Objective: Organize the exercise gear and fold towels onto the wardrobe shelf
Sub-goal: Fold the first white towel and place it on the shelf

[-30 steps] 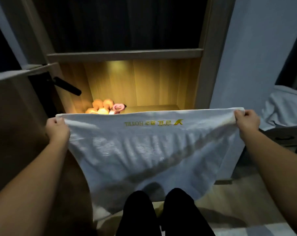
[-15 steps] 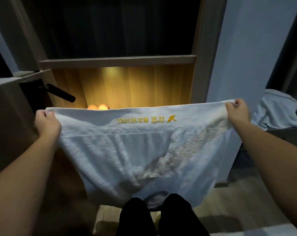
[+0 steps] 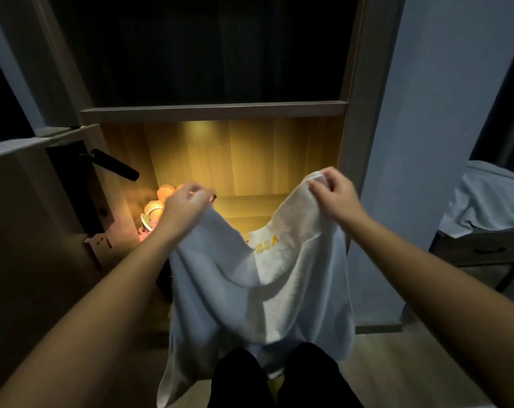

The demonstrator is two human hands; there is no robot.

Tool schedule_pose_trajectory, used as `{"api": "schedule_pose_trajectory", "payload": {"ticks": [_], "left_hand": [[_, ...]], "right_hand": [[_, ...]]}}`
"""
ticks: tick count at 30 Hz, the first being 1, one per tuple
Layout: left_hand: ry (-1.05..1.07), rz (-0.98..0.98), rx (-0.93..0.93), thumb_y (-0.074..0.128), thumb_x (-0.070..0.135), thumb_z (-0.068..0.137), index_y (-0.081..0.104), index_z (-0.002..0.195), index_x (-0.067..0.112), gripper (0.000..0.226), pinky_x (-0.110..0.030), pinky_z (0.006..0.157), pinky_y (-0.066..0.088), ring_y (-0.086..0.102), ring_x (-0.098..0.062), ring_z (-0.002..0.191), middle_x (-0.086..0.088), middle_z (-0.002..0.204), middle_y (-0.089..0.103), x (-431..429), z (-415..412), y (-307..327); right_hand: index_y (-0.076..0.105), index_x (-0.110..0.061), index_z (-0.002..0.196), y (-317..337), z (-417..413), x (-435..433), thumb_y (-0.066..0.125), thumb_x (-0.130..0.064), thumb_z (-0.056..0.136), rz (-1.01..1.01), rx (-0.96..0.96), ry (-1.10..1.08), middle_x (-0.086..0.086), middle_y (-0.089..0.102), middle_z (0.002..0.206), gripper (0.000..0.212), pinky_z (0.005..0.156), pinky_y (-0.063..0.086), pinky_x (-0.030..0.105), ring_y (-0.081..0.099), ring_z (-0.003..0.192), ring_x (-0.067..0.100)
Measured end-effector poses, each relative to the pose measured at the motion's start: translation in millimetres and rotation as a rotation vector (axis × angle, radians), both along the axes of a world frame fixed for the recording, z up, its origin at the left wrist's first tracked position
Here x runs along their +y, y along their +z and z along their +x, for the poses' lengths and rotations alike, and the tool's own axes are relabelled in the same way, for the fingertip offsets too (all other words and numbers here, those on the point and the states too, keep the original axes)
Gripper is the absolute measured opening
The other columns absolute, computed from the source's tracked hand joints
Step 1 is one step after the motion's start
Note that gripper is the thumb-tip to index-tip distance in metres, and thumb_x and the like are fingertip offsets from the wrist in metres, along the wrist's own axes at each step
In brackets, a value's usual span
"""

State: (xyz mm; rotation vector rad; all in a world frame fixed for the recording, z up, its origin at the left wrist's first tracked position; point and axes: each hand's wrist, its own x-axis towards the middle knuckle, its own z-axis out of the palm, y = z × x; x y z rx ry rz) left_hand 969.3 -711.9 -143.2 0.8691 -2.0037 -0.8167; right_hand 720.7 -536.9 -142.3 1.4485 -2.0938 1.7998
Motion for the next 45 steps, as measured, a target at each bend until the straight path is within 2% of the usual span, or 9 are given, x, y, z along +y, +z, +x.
{"api": "schedule_pose_trajectory", "payload": {"ticks": [5,10,13,17,23,28,31,37,45], "left_hand": [[-0.444,-0.163,-0.267,0.07,0.045,0.082,0.059,0.125,0.032,0.045,-0.017,0.08,0.043,0.057,0.0,0.104,0.017,0.115,0.062,53.6,-48.1,13.6],[-0.553,-0.046,-0.075,0.071,0.029,0.086,0.072,0.1,0.026,0.015,-0.03,0.083,0.051,0.066,-0.009,0.094,0.005,0.097,0.073,57.1,-51.7,17.4],[-0.483,-0.083,0.043,0.069,0.03,0.082,0.069,0.09,0.03,0.007,-0.02,0.076,0.048,0.063,-0.001,0.084,0.015,0.085,0.071,51.2,-46.8,17.4],[-0.336,-0.021,0.294,0.067,0.029,0.083,0.066,0.091,0.026,0.008,-0.031,0.076,0.047,0.06,-0.009,0.082,0.007,0.086,0.067,41.7,-32.5,27.0],[-0.089,-0.002,0.436,0.065,0.022,0.093,0.062,0.099,0.005,0.018,-0.035,0.073,0.047,0.058,-0.018,0.082,-0.009,0.088,0.061,22.8,-10.9,27.3],[0.071,0.004,0.43,0.064,0.032,0.091,0.062,0.088,0.025,0.008,-0.034,0.074,0.048,0.059,-0.013,0.082,-0.002,0.088,0.062,1.3,3.6,15.2],[0.103,0.013,0.409,0.064,0.038,0.089,0.061,0.083,0.031,0.01,-0.033,0.073,0.049,0.059,-0.011,0.081,0.002,0.085,0.063,-8.4,5.2,6.2],[0.13,0.035,0.422,0.064,0.041,0.087,0.061,0.08,0.034,0.01,-0.024,0.069,0.048,0.058,0.0,0.076,0.015,0.078,0.061,-12.5,-3.5,-1.3],[0.214,0.054,0.454,0.062,0.042,0.086,0.061,0.08,0.037,0.008,-0.022,0.069,0.048,0.059,0.001,0.075,0.015,0.08,0.062,-23.4,-0.4,-6.2]], "right_hand": [[0.066,-0.018,0.095,19.9,56.6,-6.4,0.065,-0.026,0.092,0.02,0.0,0.373,-0.002,0.064,0.09,0.009,0.071,0.057,0.027,0.064,0.083,0.011],[0.067,-0.011,0.099,20.7,49.2,5.6,0.067,-0.03,0.09,0.045,-0.073,0.466,0.006,0.067,0.094,0.021,0.075,0.057,0.035,0.065,0.085,0.017],[0.067,-0.012,0.103,-5.7,34.1,11.2,0.072,-0.032,0.084,0.225,-0.184,0.544,0.004,0.07,0.094,0.028,0.073,0.056,0.029,0.067,0.085,0.013],[0.07,-0.022,0.096,-65.5,16.7,11.7,0.08,-0.028,0.079,0.533,-0.19,0.559,-0.012,0.072,0.087,0.021,0.068,0.051,0.018,0.068,0.083,0.003],[0.062,-0.021,0.083,-161.6,-16.0,19.3,0.076,-0.029,0.076,0.975,0.144,0.356,0.001,0.064,0.09,0.018,0.061,0.043,0.024,0.06,0.08,0.019],[0.058,-0.022,0.079,-226.5,-53.2,61.3,0.064,-0.026,0.082,1.201,0.227,0.11,0.009,0.069,0.097,0.008,0.065,0.042,0.028,0.063,0.088,0.027],[0.056,-0.025,0.078,-248.4,-64.6,89.5,0.065,-0.024,0.083,1.221,0.113,0.071,0.002,0.064,0.094,0.01,0.071,0.044,0.028,0.059,0.088,0.022],[0.037,-0.021,0.072,-278.6,-64.5,113.6,0.059,-0.009,0.081,1.133,-0.031,-0.02,-0.001,0.049,0.074,0.026,0.053,0.03,0.028,0.046,0.07,0.019],[0.05,-0.024,0.074,-283.8,-63.2,131.3,0.065,-0.008,0.078,0.699,-0.154,-0.195,-0.002,0.058,0.065,0.022,0.057,0.043,0.033,0.054,0.062,0.018]]}}
